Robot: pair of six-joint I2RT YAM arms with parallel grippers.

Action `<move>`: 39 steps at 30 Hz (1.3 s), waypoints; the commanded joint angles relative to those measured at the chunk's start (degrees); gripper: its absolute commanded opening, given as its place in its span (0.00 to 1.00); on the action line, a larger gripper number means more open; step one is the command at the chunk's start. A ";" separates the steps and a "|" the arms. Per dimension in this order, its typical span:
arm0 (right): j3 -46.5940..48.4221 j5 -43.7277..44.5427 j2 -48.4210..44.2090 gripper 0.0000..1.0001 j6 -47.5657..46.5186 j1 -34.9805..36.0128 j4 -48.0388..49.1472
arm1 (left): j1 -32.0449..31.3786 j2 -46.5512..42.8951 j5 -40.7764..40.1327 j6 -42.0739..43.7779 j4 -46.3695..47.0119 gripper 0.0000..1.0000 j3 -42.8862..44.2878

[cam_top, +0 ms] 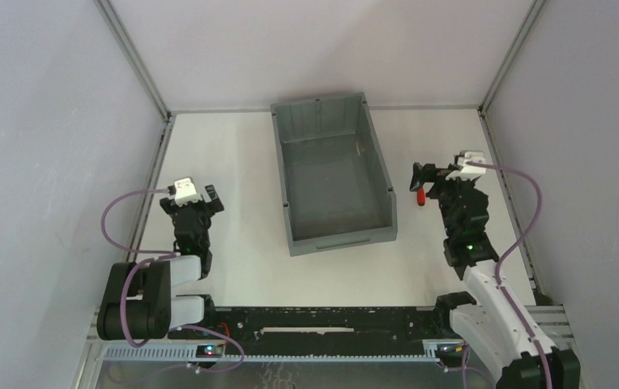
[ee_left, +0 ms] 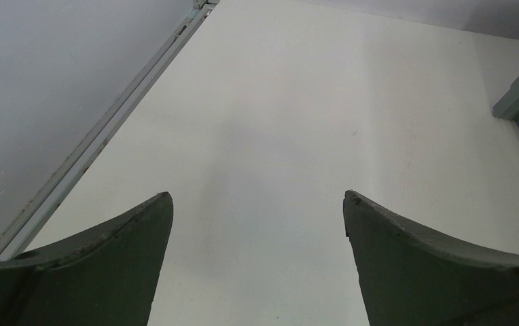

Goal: Put the screwdriver in the bin
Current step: Pick up the screwdriver from the center of the board.

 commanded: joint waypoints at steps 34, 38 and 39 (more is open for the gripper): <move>57.18 1.18 15.47 1.00 -4.50 -1.84 -46.82 | 0.23 -0.46 0.25 1.05 1.53 1.00 1.93; 54.54 -0.71 18.72 1.00 -3.65 -3.63 -45.97 | 0.26 -0.46 0.30 1.05 1.53 1.00 1.94; 53.80 -0.90 19.73 1.00 -3.54 -3.97 -45.95 | 0.28 -0.46 0.28 1.01 1.53 1.00 1.95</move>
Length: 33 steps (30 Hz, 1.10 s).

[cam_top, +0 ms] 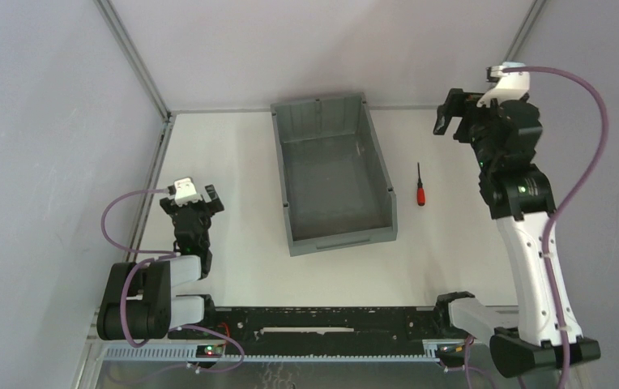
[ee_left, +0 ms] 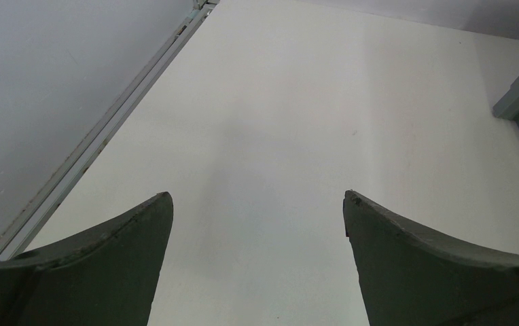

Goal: Put the screwdriver in the bin
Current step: Pick up the screwdriver from the center of the board.

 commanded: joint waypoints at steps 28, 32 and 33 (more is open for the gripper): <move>-13.83 -5.74 36.10 0.92 5.75 -5.36 2.80 | 0.28 -0.47 0.30 1.00 1.53 1.00 1.96; -13.80 -6.01 40.32 0.91 5.68 -5.36 3.17 | 0.28 -0.46 0.30 1.00 1.53 1.00 1.96; -13.80 -5.88 41.33 0.91 5.64 -5.36 3.21 | 0.28 -0.46 0.29 1.00 1.51 1.00 1.93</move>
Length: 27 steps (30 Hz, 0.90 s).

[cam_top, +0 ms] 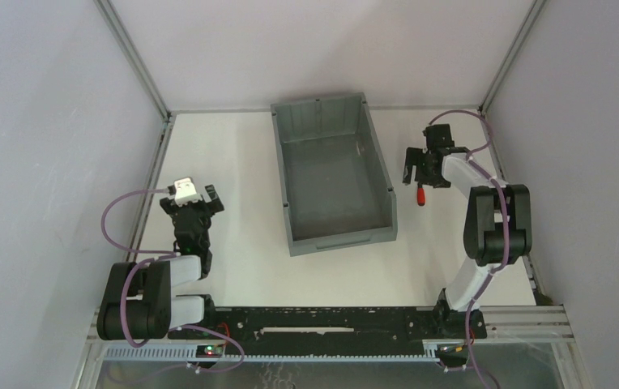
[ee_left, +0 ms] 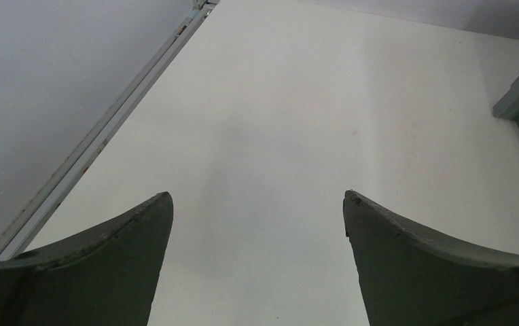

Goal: Put the screwdriver in the bin
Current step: Pick up the screwdriver from the center of the board.

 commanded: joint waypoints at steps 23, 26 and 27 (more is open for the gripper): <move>0.35 1.48 4.54 0.26 1.01 -0.35 1.19 | 0.27 -0.46 0.30 1.02 1.53 1.00 1.95; 0.33 1.48 1.92 0.26 0.88 -0.33 0.53 | 0.22 -0.47 0.29 1.00 1.53 1.00 1.95; 0.37 1.35 0.93 0.26 0.74 -0.41 0.29 | 0.26 -0.46 0.30 1.00 1.53 1.00 1.93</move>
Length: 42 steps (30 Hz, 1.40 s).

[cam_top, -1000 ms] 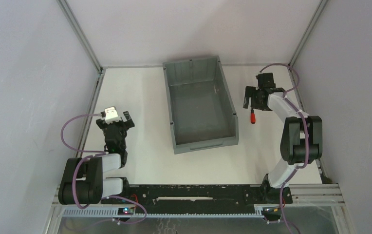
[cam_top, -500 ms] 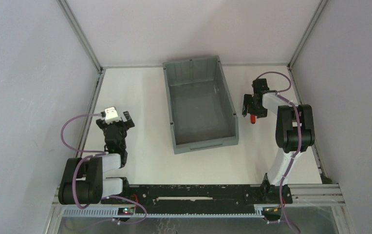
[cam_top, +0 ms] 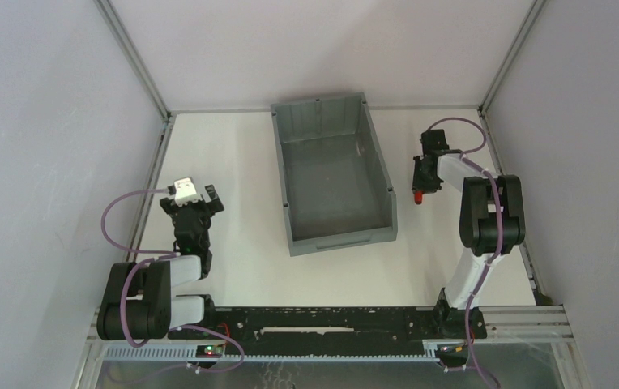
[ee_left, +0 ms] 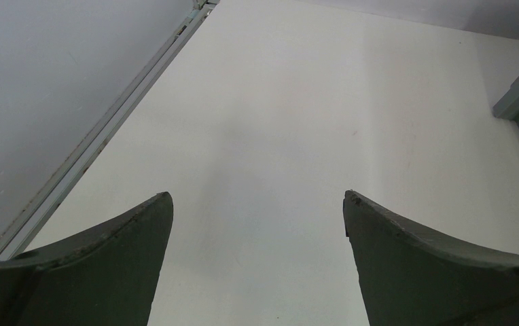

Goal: Put the screwdriver in the bin
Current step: Pick up the screwdriver from the center of the board.

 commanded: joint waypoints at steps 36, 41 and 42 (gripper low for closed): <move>50.07 3.39 -17.49 0.19 -1.83 4.14 -34.94 | 0.22 -0.46 0.30 1.01 1.53 1.00 1.92; 50.94 3.48 -16.50 0.18 -1.05 5.80 -35.26 | 0.28 -0.48 0.26 1.03 1.53 1.00 1.94; 51.00 3.62 -16.31 0.18 -0.79 6.60 -35.18 | 0.26 -0.46 0.27 1.04 1.53 1.00 1.96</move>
